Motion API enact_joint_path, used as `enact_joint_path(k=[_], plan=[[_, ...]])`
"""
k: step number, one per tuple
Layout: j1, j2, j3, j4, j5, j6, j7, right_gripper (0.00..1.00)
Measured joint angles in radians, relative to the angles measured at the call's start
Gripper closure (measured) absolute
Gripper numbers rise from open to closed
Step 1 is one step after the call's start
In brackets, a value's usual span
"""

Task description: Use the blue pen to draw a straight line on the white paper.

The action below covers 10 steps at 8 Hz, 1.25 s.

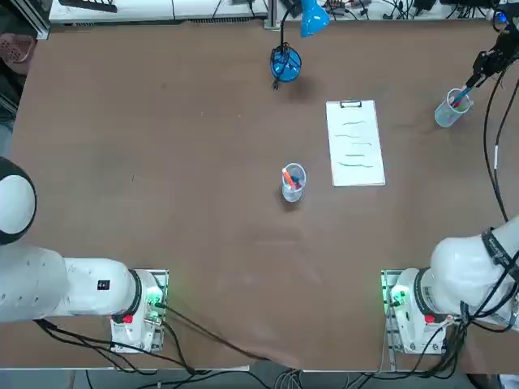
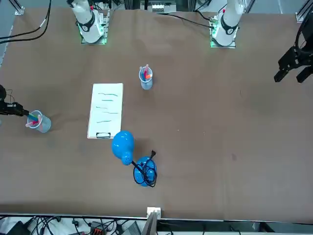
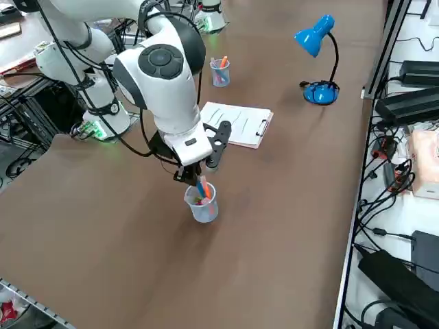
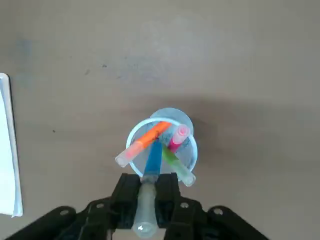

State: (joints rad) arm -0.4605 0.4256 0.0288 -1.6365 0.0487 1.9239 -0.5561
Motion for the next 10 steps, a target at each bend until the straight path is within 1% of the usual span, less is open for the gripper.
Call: enact_joint_path(k=[5,6,7,8,9,10], plan=[[-0.001,0.015,0.001,-0.006,0.007,0.024,-0.02,0.78],[-0.001,0.022,0.001,-0.006,0.018,0.027,-0.026,0.77],[-0.002,0.026,0.001,-0.006,0.024,0.03,-0.029,0.6],[-0.003,0.026,0.001,-0.005,0.025,0.03,-0.031,0.41],[-0.003,0.026,0.001,-0.002,0.026,0.03,-0.031,0.24],[-0.003,0.025,0.001,0.005,0.026,0.03,-0.032,0.03]])
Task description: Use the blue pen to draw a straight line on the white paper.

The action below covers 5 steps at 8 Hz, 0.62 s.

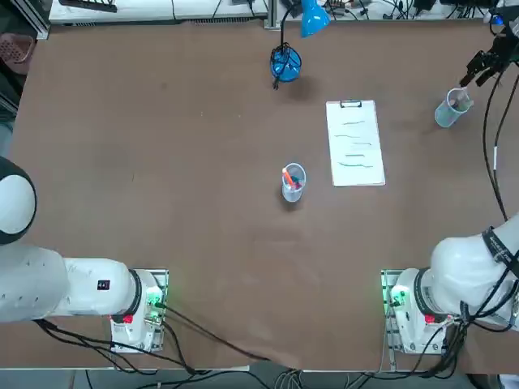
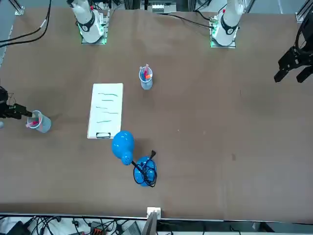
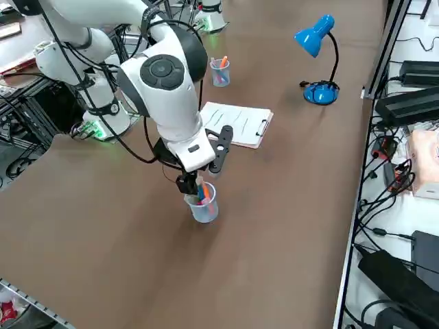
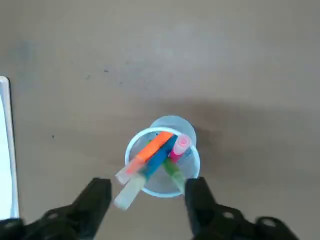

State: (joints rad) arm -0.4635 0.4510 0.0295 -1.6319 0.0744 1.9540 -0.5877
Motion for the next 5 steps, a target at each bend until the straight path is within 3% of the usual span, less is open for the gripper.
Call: enact_joint_path(k=[5], plan=[[0.001,-0.033,0.004,0.136,0.001,-0.097,0.05,0.0]])
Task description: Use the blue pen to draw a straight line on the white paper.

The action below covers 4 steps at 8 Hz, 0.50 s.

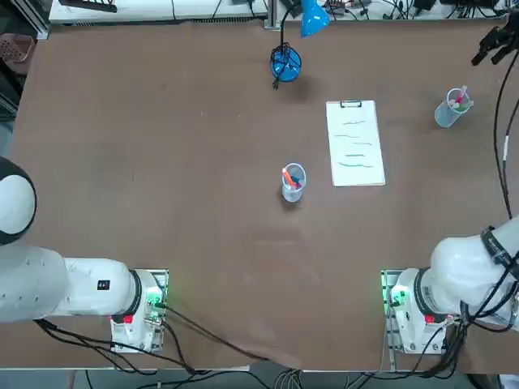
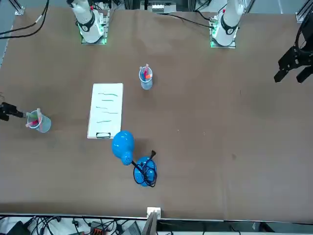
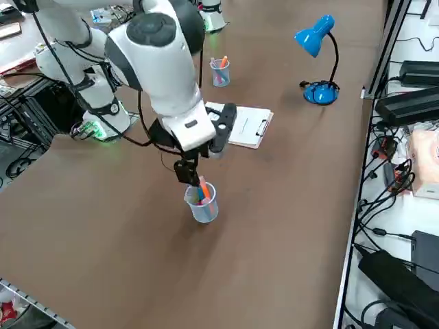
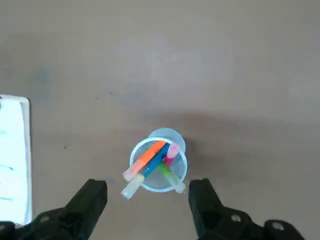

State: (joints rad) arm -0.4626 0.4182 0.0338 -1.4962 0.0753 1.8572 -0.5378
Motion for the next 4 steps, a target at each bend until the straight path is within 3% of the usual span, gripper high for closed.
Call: enact_joint_path(k=[4], plan=[[0.043,-0.137,0.011,0.041,0.0,-0.079,0.15,0.0]])
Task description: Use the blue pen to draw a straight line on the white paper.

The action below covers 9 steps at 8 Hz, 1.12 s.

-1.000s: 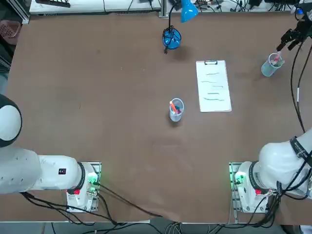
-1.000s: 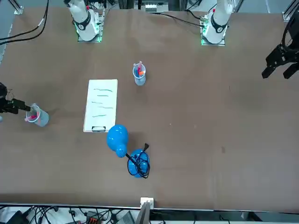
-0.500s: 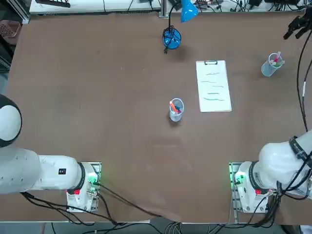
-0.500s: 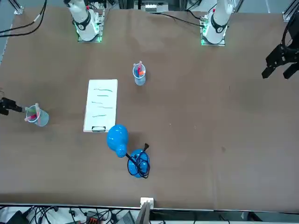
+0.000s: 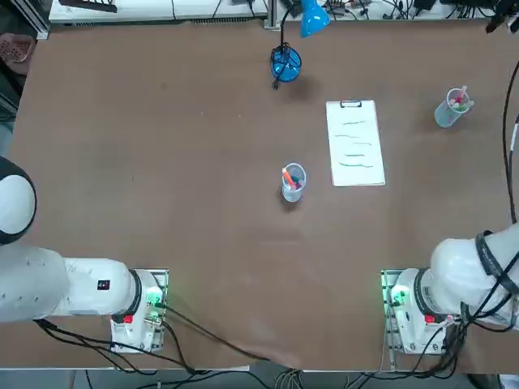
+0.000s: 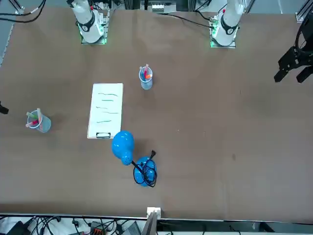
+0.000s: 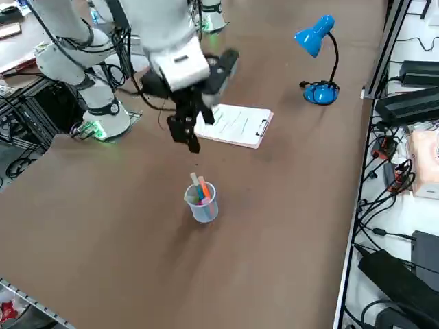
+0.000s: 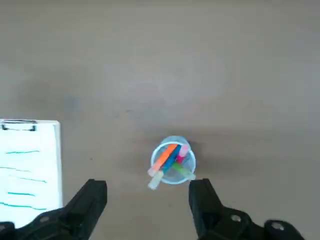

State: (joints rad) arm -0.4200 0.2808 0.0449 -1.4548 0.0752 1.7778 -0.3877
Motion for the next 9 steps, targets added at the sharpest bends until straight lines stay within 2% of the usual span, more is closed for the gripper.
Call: enact_joint_path(k=[5,7,9], plan=[[0.125,-0.187,0.005,-0.011,-0.038,-0.165,0.279,0.0],[0.163,-0.268,0.004,-0.071,-0.045,-0.232,0.325,0.0],[0.19,-0.316,-0.008,-0.105,-0.045,-0.282,0.33,0.0]])
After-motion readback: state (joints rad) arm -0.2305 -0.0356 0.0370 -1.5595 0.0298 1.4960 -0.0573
